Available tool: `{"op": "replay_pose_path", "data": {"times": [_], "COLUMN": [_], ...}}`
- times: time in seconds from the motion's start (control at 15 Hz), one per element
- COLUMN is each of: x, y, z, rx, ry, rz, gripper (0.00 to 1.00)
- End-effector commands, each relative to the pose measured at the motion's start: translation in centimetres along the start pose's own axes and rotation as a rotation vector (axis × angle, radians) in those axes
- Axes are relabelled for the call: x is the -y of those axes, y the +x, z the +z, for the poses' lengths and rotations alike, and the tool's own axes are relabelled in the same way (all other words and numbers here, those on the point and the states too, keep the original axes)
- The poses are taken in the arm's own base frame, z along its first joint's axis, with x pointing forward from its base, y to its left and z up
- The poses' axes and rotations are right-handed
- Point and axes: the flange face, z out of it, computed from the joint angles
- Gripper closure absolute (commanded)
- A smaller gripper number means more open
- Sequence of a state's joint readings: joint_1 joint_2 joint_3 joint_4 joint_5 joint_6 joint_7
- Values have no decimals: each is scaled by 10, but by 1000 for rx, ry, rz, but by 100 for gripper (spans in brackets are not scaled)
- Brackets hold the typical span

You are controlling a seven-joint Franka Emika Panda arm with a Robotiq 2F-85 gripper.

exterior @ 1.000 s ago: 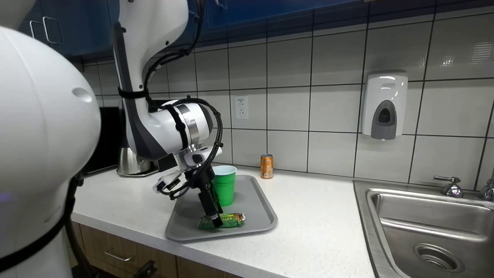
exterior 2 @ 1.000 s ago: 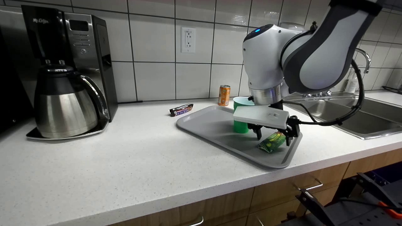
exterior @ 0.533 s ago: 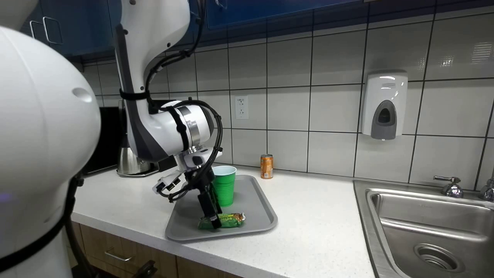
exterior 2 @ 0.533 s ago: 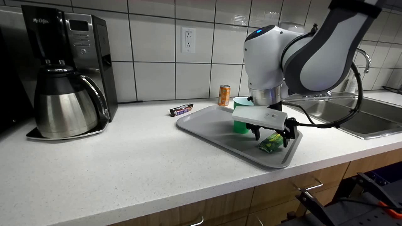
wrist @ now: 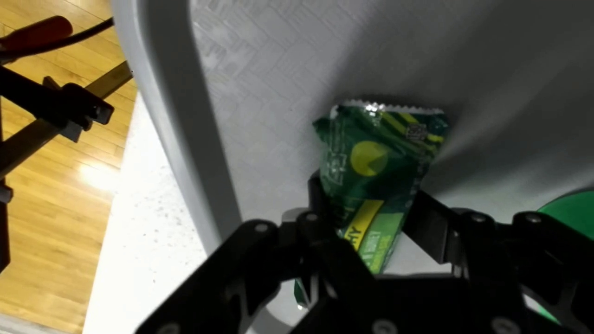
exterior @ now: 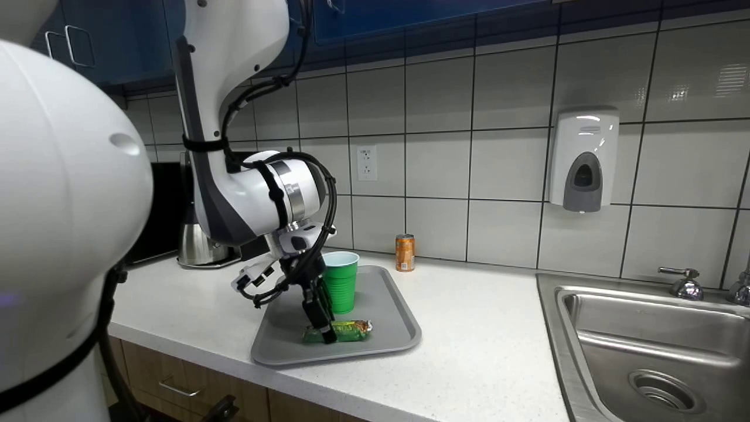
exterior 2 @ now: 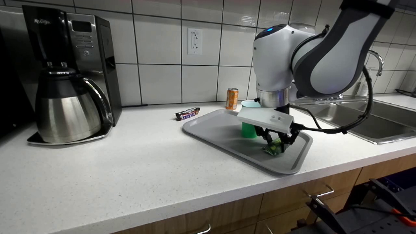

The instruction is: Remove the chocolate bars from the tray

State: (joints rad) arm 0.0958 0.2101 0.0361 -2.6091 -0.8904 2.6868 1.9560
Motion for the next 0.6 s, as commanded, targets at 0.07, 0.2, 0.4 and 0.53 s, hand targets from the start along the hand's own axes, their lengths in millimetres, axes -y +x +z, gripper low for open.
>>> {"op": "replay_pose_path", "data": {"times": [0.07,0.2,0.4,0.53], "x": [-6,-7,-8,-10], "y": [1,1,0,-1], "z": [-2,-6,-14,-20], "rx": [1,-2,-8,-14], "ry": [14,19,28,35], "rz": [26,28,31,31], "gripper": [83,83,83,83]}}
